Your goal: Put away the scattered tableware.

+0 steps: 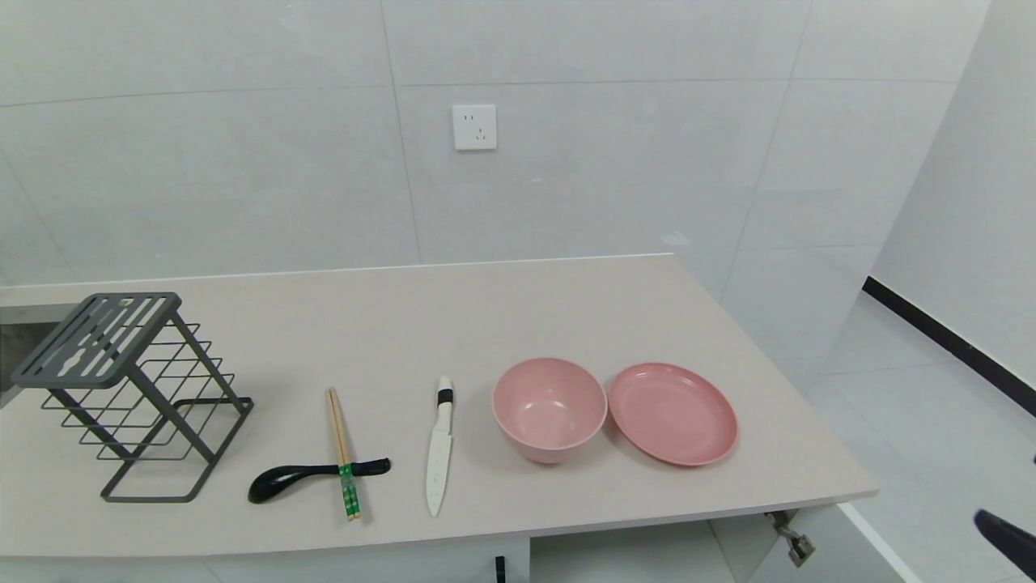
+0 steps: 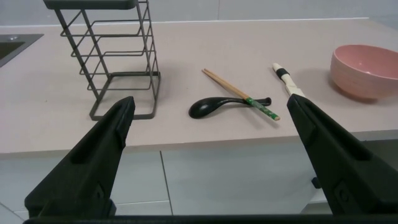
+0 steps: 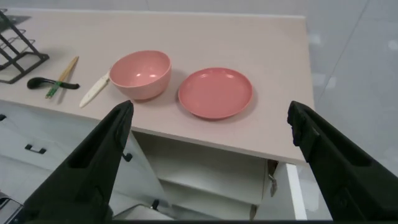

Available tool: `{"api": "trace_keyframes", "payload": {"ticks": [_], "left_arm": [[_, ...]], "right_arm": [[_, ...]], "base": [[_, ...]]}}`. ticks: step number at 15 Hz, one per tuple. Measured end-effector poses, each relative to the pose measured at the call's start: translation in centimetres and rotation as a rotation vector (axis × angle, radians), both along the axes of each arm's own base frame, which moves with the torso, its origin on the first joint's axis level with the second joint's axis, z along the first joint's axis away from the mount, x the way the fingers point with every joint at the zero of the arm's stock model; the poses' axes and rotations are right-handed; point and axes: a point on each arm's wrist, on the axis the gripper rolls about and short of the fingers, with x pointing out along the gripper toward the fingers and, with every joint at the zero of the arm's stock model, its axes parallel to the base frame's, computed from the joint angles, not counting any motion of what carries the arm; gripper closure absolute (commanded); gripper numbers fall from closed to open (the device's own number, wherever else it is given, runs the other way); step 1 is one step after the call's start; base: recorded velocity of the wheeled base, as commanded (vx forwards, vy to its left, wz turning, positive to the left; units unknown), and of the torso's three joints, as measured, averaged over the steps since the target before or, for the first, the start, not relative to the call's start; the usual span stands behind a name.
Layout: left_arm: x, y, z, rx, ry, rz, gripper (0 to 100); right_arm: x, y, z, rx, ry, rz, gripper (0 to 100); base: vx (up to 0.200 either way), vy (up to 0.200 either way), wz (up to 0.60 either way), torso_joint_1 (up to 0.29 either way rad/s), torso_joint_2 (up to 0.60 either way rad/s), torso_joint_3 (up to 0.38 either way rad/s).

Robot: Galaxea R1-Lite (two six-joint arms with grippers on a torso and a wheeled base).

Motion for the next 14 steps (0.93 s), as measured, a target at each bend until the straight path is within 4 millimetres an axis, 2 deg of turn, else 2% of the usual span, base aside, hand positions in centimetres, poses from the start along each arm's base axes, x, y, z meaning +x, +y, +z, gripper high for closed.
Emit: {"api": "trace_keyframes", "payload": {"ticks": [6,14], "left_arm": [[0.0,0.0,0.0,-0.003,-0.001,-0.001,0],[0.0,0.0,0.0,0.002,-0.001,-0.003,0]], "right_arm": [[4.6,0.4,-0.9,-0.023,0.148,0.012,0],[11.3,0.9,-4.5,-0.068,0.199,0.026,0]], "base": [[0.0,0.0,0.0,0.0,0.0,0.0],[0.0,0.0,0.0,0.0,0.0,0.0]]}}
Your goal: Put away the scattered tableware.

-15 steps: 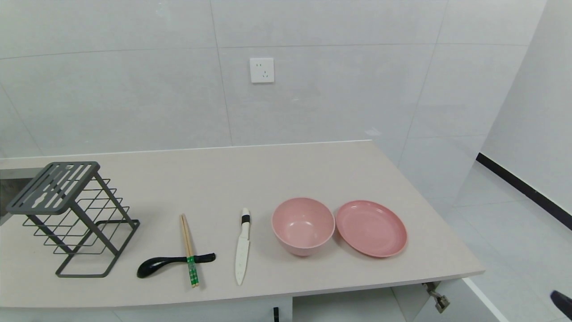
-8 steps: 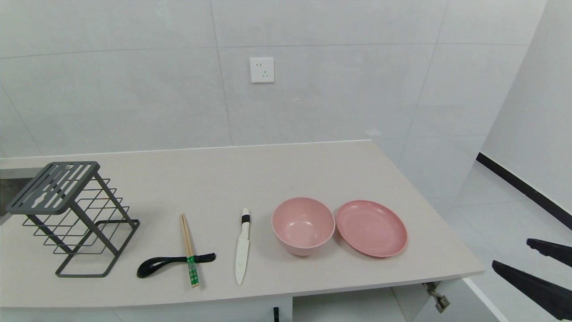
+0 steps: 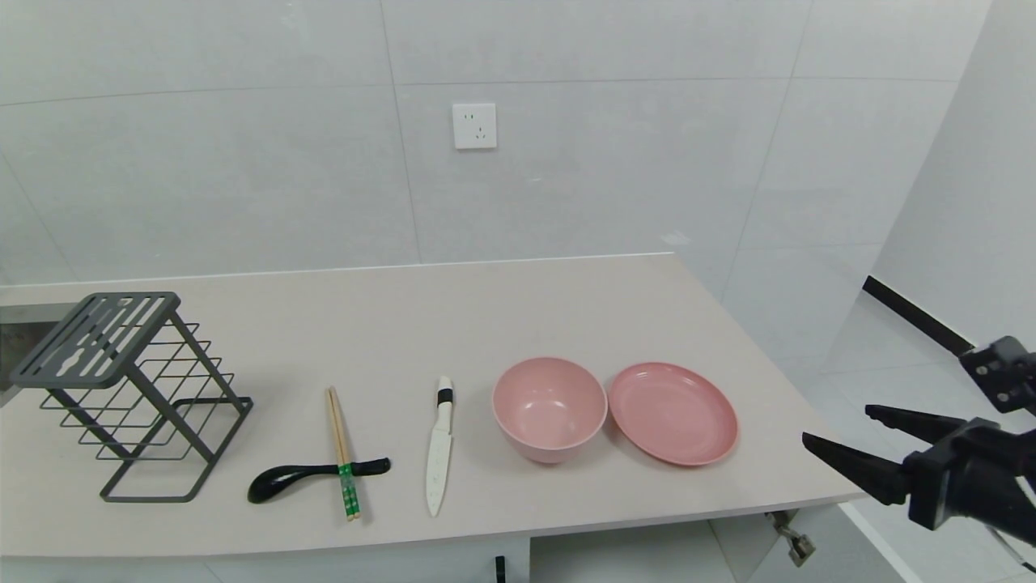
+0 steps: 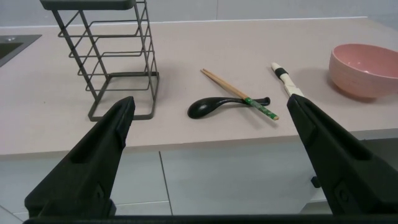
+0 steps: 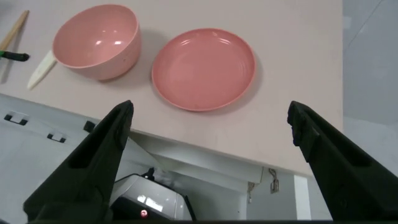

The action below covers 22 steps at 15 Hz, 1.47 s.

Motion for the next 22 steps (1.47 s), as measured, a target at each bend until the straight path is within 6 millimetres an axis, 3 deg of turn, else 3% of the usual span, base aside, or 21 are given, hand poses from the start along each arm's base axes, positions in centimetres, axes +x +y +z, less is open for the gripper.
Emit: {"api": "trace_keyframes", "payload": {"ticks": [4,9,13,22], "left_arm": [[0.0,0.0,0.0,0.002,0.0,0.0,0],[0.0,0.0,0.0,0.002,0.0,0.0,0],[0.0,0.0,0.0,0.002,0.0,0.0,0],[0.0,0.0,0.0,0.002,0.0,0.0,0]], "right_arm": [[1.5,0.8,-2.4,-0.015,0.098,0.042,0],[3.6,1.7,-3.7,-0.025,0.164,0.07,0],[6.6,2.2,-4.1,-0.011,0.053,0.072,0],[10.9,2.8,-9.4,-0.021,0.032,0.047,0]], "base": [[0.0,0.0,0.0,0.0,0.0,0.0],[0.0,0.0,0.0,0.0,0.0,0.0],[0.0,0.0,0.0,0.0,0.0,0.0],[0.0,0.0,0.0,0.0,0.0,0.0]]}}
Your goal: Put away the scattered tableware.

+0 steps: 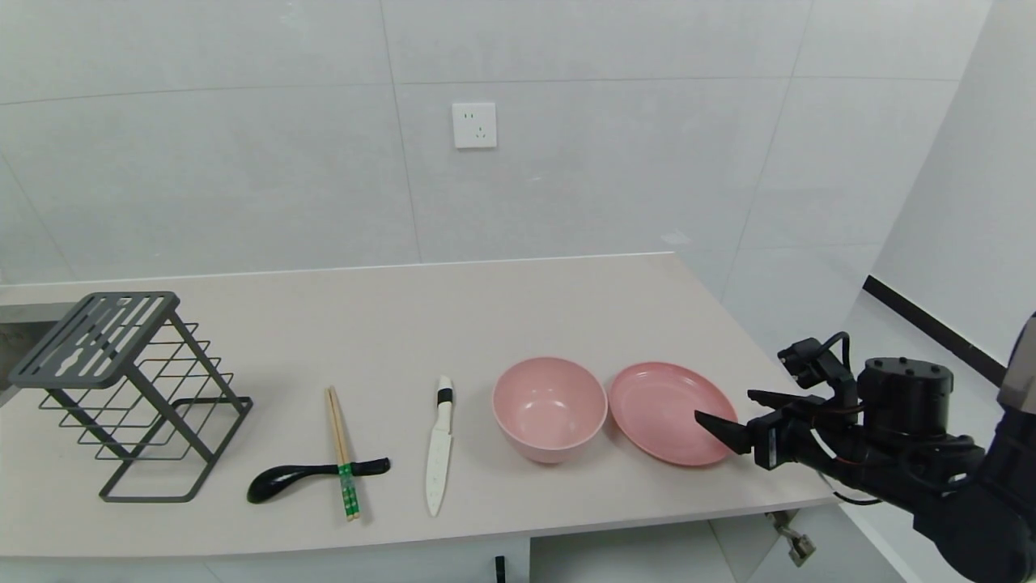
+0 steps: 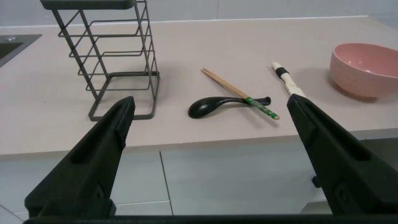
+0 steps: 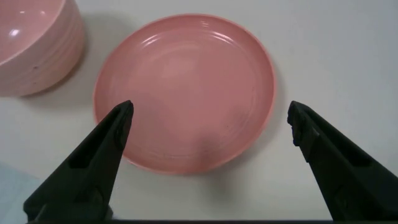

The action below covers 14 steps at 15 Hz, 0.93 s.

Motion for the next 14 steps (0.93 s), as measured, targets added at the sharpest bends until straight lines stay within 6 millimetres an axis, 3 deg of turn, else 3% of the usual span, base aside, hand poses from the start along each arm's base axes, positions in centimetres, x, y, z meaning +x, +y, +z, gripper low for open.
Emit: {"api": "trace_keyframes", "payload": {"ticks": [6,14], "left_arm": [[0.0,0.0,0.0,0.0,0.0,0.0,0],[0.0,0.0,0.0,0.0,0.0,0.001,0]], "right_arm": [[2.7,0.2,-1.8,-0.009,0.001,-0.039,0],[2.9,0.3,-4.1,-0.023,0.068,-0.035,0]], "base": [[0.0,0.0,0.0,0.0,0.0,0.0],[0.0,0.0,0.0,0.0,0.0,0.0]]}}
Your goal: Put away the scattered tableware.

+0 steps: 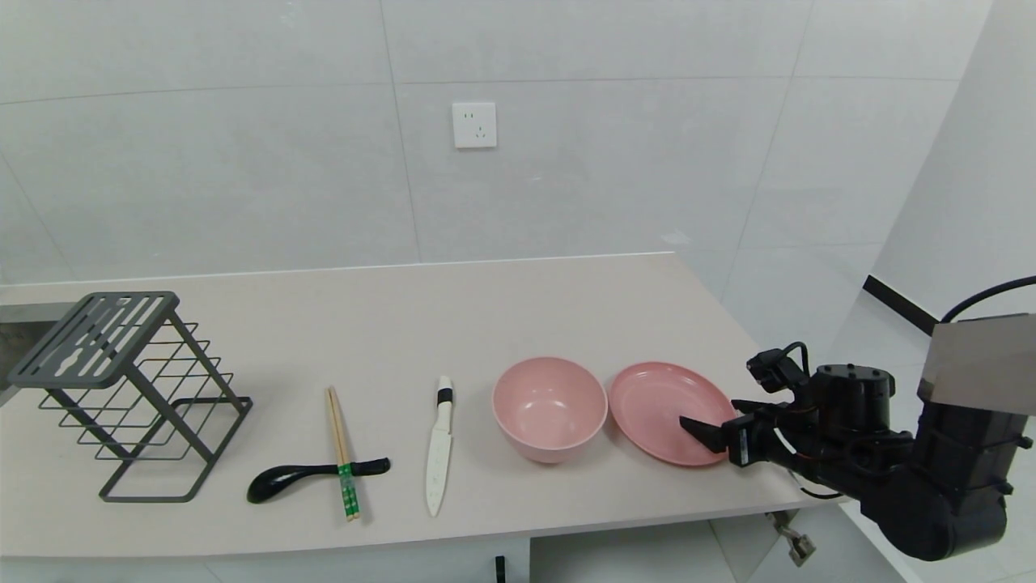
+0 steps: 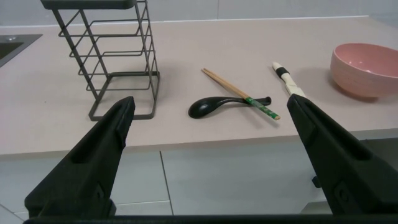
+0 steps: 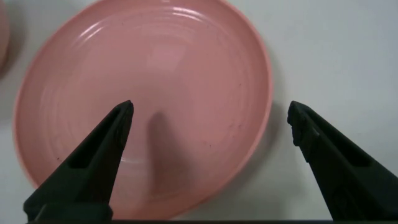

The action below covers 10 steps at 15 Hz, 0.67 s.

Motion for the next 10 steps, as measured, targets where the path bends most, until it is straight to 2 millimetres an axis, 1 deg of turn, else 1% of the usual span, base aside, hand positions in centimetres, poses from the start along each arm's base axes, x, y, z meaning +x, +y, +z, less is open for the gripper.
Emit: {"api": "trace_keyframes", "payload": {"ticks": [5,6,10], "left_arm": [[0.0,0.0,0.0,0.0,0.0,0.0,0],[0.0,0.0,0.0,0.0,0.0,0.0,0],[0.0,0.0,0.0,0.0,0.0,0.0,0]], "right_arm": [[-0.19,0.93,-0.63,-0.002,0.018,0.031,0],[-0.18,0.96,-0.66,-0.003,0.018,0.03,100],[-0.18,0.51,-1.02,-0.006,0.034,0.009,100]], "base": [[0.0,0.0,0.0,0.0,0.0,0.0],[0.0,0.0,0.0,0.0,0.0,0.0],[0.0,0.0,0.0,0.0,0.0,0.0]]}}
